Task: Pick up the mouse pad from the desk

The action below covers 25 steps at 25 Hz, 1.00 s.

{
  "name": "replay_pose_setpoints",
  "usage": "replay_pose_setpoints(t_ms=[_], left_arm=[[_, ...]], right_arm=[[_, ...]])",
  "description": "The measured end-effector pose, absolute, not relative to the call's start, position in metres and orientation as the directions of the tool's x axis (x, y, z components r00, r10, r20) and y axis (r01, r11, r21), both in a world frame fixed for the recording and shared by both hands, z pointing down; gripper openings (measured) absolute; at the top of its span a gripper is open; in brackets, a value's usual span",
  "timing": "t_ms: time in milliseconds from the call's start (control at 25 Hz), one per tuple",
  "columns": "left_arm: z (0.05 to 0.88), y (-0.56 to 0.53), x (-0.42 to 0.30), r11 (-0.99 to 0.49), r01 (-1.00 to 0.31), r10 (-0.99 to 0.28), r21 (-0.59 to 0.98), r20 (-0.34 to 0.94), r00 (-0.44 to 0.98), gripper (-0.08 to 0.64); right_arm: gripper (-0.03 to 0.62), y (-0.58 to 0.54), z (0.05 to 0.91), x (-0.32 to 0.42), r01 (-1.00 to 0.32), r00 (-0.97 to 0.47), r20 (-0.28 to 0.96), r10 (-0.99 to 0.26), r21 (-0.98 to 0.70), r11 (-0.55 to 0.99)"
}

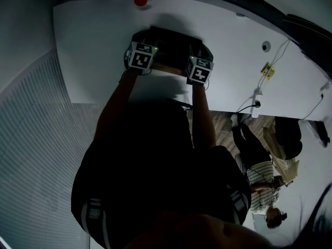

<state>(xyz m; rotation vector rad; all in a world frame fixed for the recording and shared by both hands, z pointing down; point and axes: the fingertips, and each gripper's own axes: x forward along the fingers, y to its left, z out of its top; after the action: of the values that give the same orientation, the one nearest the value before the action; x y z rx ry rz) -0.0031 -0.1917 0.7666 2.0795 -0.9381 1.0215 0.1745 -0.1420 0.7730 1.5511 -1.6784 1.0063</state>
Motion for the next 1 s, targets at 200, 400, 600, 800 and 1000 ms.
replay_pose_setpoints(t_ms=[200,400,600,800,1000], left_arm=[[0.7625,-0.1921,-0.0039,-0.542,-0.811,-0.314,0.219,0.842,0.438,0.147],[0.7638,-0.1903,-0.0032,-0.534,-0.812,-0.312,0.234,0.839,0.446,0.137],[0.7618,-0.1904,-0.0032,-0.53,-0.811,-0.307,0.247,0.836,0.455,0.126],[0.7613,-0.1904,-0.0036,-0.526,-0.811,-0.303,0.254,0.835,0.458,0.119],[0.761,-0.1896,-0.002,-0.52,-0.813,-0.303,0.263,0.833,0.463,0.1]], right_arm=[[0.175,-0.1446,0.7712,0.1727,-0.994,-0.107,0.851,-0.514,-0.108,0.027],[0.138,-0.1444,0.7682,0.1668,-0.994,-0.104,0.861,-0.498,-0.102,0.032],[0.131,-0.144,0.77,0.1671,-0.993,-0.112,0.857,-0.502,-0.113,0.028],[0.127,-0.1433,0.7705,0.1677,-0.993,-0.109,0.858,-0.502,-0.117,0.015],[0.124,-0.1446,0.7691,0.1682,-0.993,-0.108,0.857,-0.504,-0.117,0.014]])
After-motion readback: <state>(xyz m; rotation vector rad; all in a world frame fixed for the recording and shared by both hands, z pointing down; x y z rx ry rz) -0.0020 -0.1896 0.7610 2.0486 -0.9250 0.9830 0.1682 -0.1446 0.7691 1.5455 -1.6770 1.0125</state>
